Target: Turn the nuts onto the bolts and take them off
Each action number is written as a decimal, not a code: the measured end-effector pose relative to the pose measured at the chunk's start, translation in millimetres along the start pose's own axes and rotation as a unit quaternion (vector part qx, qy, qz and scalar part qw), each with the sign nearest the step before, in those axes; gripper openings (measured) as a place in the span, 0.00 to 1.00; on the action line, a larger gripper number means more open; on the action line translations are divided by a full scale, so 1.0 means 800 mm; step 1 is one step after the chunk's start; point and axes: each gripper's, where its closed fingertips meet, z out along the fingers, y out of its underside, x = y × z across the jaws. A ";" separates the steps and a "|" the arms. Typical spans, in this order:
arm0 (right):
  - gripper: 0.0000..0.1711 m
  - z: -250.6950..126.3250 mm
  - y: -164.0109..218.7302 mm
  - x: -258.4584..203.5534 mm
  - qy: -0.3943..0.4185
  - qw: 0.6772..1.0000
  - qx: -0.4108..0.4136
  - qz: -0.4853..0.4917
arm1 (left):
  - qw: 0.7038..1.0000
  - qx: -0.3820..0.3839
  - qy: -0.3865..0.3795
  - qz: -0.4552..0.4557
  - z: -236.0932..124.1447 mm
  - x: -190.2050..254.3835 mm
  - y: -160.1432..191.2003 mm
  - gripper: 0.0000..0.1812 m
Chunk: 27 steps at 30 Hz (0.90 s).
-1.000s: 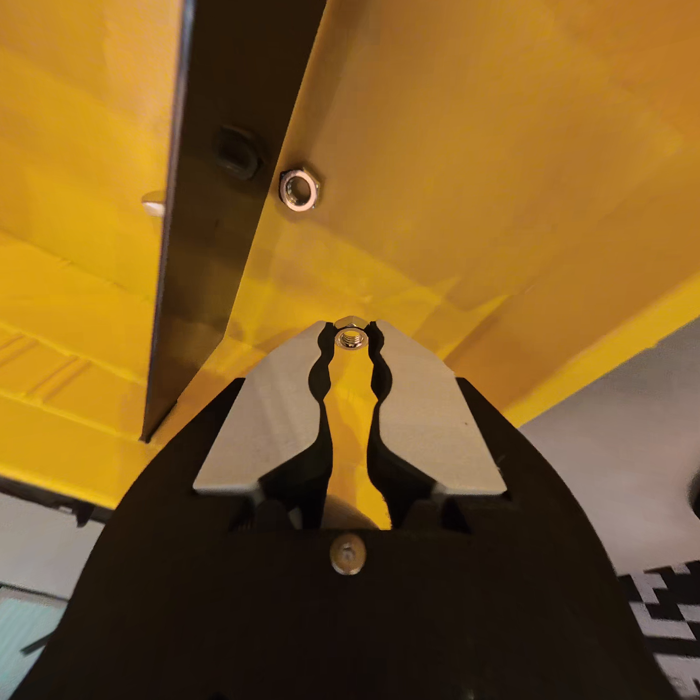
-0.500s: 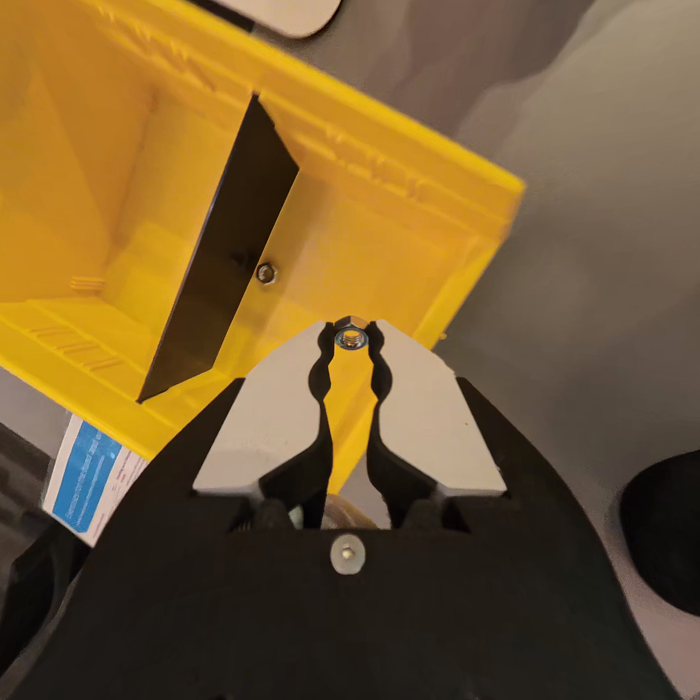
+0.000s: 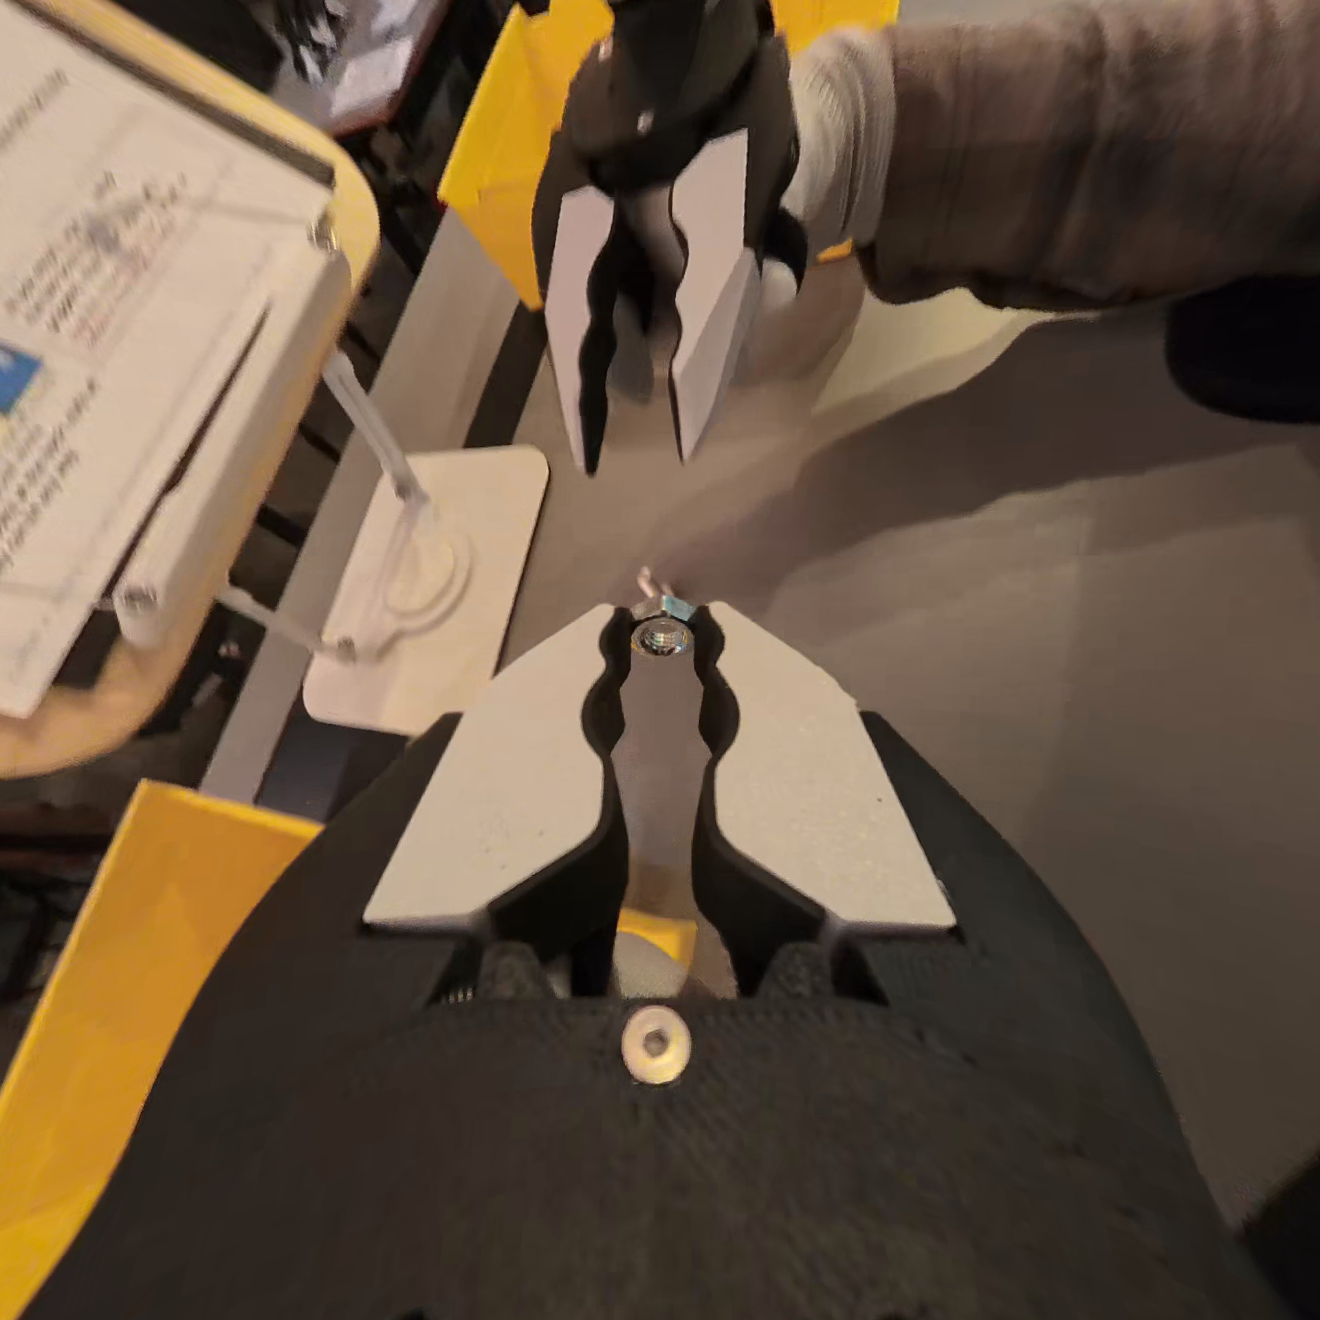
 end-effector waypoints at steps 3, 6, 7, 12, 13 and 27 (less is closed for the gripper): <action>0.20 0.000 -0.007 0.002 0.011 1.000 0.002 -0.007 | 0.999 0.040 0.004 0.023 0.017 -0.007 -0.031 0.10; 0.20 -0.004 -0.026 -0.004 -0.009 0.999 0.044 0.017 | 0.994 0.093 0.014 0.052 0.026 -0.006 -0.063 0.10; 0.19 -0.006 -0.034 -0.008 -0.025 0.997 0.066 0.030 | 0.992 0.105 0.015 0.061 0.028 -0.005 -0.070 0.10; 0.22 -0.014 -0.057 -0.028 -0.101 0.983 0.131 0.078 | 0.986 0.150 0.009 0.074 0.033 -0.001 -0.081 0.10; 0.22 -0.014 -0.058 -0.028 -0.107 0.981 0.136 0.088 | 0.987 0.143 0.001 0.079 0.035 -0.003 -0.078 0.10; 0.14 0.008 -0.063 -0.017 -0.122 0.964 0.157 0.175 | 0.980 0.055 -0.105 0.160 0.040 -0.026 -0.061 0.10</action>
